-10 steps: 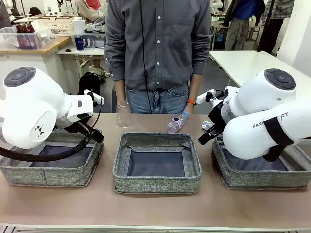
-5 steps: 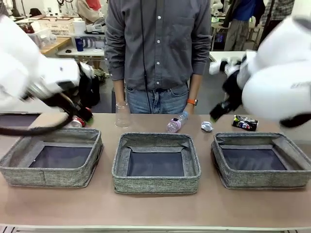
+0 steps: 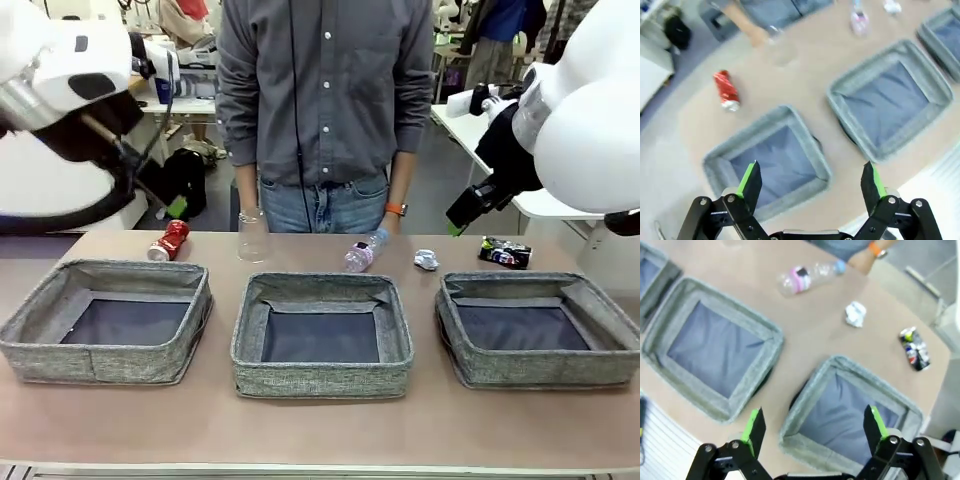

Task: Sort the waste into the appropriate baskets.
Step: Pick up the waste item pointed out by the person.

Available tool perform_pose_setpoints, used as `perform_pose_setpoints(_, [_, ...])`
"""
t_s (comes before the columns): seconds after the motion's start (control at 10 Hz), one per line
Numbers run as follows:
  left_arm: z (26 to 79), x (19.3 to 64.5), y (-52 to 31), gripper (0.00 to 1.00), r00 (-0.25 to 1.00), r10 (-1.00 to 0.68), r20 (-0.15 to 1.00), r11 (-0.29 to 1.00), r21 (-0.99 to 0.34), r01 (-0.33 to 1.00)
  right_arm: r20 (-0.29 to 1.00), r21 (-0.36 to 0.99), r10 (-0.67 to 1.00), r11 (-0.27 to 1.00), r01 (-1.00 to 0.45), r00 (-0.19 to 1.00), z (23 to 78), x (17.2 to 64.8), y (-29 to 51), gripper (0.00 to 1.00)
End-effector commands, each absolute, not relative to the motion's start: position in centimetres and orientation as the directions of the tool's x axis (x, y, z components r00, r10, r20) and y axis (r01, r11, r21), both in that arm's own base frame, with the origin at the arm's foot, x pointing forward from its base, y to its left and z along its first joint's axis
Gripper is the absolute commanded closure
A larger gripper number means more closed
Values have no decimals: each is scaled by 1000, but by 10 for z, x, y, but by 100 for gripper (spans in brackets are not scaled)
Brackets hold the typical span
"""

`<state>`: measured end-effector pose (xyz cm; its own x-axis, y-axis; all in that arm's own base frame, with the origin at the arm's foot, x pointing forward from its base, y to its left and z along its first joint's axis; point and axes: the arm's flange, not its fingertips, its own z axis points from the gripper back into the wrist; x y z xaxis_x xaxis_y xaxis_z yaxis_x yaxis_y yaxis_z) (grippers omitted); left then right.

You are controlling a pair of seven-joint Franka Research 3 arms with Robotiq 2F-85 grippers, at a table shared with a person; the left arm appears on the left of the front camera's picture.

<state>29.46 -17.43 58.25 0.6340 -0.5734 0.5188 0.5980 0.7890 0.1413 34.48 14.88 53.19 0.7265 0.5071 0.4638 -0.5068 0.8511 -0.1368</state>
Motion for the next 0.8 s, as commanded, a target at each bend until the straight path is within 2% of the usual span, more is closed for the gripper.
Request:
perform_pose_setpoints(0.0, [553, 309, -180, 0, 712, -613, 343, 729, -101, 676, 472, 16, 418, 876, -482, 776, 537, 330, 126, 0])
perform_pose_setpoints(0.1, [552, 304, -160, 0, 738, -597, 314, 682, -285, 673, 480, 261, 194, 900, -350, 856, 553, 318, 103, 0])
perform_pose_setpoints(0.2, [552, 301, -131, 0, 760, -542, 358, 585, -489, 647, 385, 599, 69, 740, -306, 920, 567, 305, 77, 0])
perform_pose_setpoints(0.3, [550, 300, -104, 0, 780, -464, 421, 420, -671, 611, 285, 759, -13, 614, -217, 958, 566, 303, 53, 0])
perform_pose_setpoints(0.4, [548, 301, -92, 0, 802, -398, 445, 349, -735, 581, 210, 822, -53, 550, -147, 976, 560, 307, 41, 0])
perform_pose_setpoints(0.5, [544, 300, -77, 0, 818, -314, 483, 248, -789, 561, 137, 900, -85, 426, -88, 987, 546, 314, 24, 0])
perform_pose_setpoints(0.7, [531, 298, -68, 0, 837, -207, 507, 168, -824, 541, 61, 956, -148, 292, -15, 987, 511, 322, 0, 0])
